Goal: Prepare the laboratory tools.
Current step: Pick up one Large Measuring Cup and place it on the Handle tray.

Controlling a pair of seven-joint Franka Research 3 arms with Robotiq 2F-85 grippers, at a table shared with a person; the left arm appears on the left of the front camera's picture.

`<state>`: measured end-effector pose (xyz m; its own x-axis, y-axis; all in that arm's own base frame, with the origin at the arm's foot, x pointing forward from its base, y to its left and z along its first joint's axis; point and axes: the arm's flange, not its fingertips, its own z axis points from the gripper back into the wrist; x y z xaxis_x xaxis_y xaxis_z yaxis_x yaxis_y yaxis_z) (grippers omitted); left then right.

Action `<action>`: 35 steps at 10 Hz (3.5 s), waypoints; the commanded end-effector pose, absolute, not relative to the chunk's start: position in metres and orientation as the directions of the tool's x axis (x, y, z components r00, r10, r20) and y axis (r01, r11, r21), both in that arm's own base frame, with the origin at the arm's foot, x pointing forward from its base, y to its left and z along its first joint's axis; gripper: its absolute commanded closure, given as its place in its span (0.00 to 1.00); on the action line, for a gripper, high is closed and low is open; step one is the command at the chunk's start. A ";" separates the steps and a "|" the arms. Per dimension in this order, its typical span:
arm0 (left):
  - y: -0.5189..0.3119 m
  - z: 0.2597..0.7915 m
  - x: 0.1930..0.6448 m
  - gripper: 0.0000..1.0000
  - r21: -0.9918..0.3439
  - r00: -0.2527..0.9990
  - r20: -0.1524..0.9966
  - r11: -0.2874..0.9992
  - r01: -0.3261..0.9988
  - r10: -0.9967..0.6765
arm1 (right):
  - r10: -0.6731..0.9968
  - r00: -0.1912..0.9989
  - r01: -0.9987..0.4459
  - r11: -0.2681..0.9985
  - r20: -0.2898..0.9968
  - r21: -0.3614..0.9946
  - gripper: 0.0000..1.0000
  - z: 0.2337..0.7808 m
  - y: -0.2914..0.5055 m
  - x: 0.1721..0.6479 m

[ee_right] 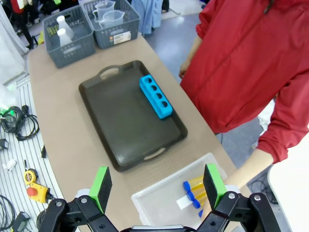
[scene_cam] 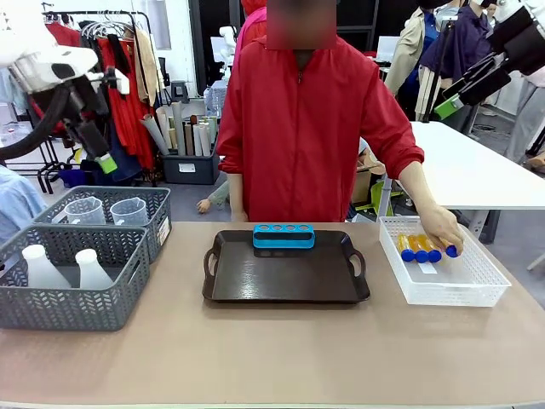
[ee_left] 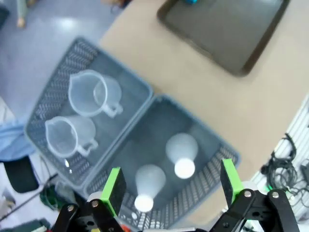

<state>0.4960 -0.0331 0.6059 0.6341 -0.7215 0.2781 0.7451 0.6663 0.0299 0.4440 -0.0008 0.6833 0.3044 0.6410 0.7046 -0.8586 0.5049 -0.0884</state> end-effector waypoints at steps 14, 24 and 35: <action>0.027 0.511 0.565 0.00 -0.032 0.893 0.201 0.909 0.416 -0.402 | 0.640 0.302 -0.862 0.500 0.707 -0.085 0.00 0.684 -0.001 0.444; 0.094 0.453 0.608 0.00 0.004 0.972 0.146 0.983 0.185 -0.183 | 0.640 0.302 -0.862 0.500 0.707 -0.085 0.00 0.684 -0.001 0.444; 0.116 0.411 0.660 0.00 0.071 0.979 0.165 0.992 0.109 -0.119 | 0.640 0.302 -0.862 0.500 0.707 -0.085 0.00 0.684 -0.001 0.444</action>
<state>0.6559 0.1116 0.4094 0.9755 -0.1449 0.1653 0.1391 0.9892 0.0461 0.4441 -0.0009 0.6829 0.3056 0.6415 0.7036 -0.8584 0.5054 -0.0880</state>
